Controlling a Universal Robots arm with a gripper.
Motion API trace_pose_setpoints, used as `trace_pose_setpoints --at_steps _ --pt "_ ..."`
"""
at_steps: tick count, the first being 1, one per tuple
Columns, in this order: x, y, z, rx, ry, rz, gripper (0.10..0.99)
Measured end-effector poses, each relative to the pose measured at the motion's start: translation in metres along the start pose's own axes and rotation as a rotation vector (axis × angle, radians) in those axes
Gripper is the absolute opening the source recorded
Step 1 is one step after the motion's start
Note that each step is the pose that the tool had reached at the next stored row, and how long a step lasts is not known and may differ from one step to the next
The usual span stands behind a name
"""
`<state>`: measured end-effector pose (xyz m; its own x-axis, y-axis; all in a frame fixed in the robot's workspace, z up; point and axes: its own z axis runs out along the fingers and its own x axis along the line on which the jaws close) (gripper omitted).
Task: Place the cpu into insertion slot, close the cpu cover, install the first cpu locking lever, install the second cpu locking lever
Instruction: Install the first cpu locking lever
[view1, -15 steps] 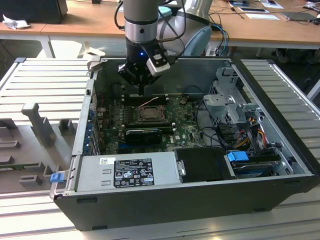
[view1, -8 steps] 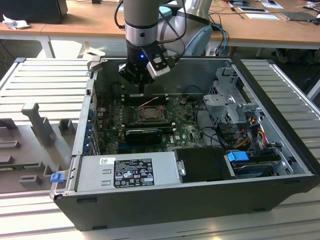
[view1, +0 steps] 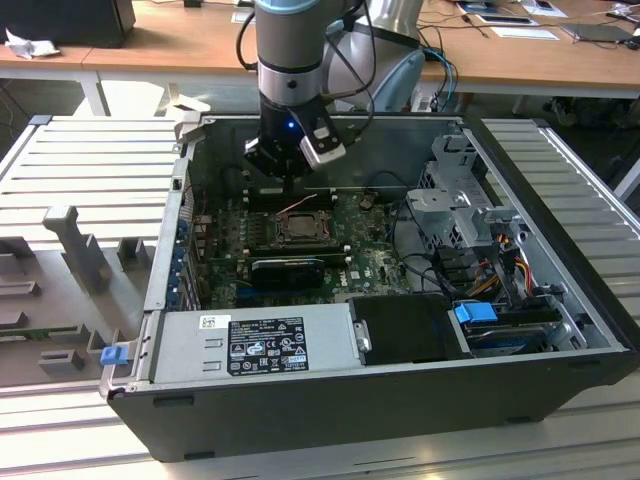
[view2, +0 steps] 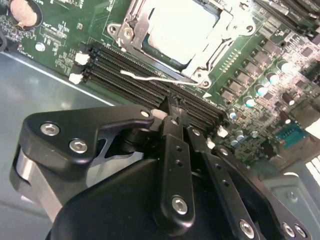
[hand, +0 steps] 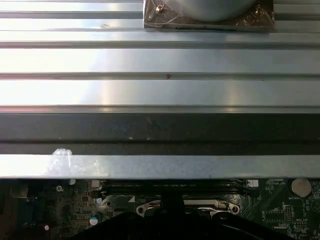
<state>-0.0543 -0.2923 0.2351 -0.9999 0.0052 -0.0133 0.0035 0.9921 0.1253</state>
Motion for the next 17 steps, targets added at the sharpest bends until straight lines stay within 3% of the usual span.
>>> trace_pose_setpoints --at_steps 3,5,8,17 --pt "-0.0011 -0.0022 0.0019 0.000 -0.0002 0.000 0.106" --pt "-0.0081 -0.0025 0.0039 0.000 0.0013 -0.008 0.106" --pt "-0.0111 -0.0028 0.0060 -0.001 0.0051 -0.038 0.106" --pt "-0.0128 -0.0029 0.0081 -0.001 0.0051 -0.038 0.106"
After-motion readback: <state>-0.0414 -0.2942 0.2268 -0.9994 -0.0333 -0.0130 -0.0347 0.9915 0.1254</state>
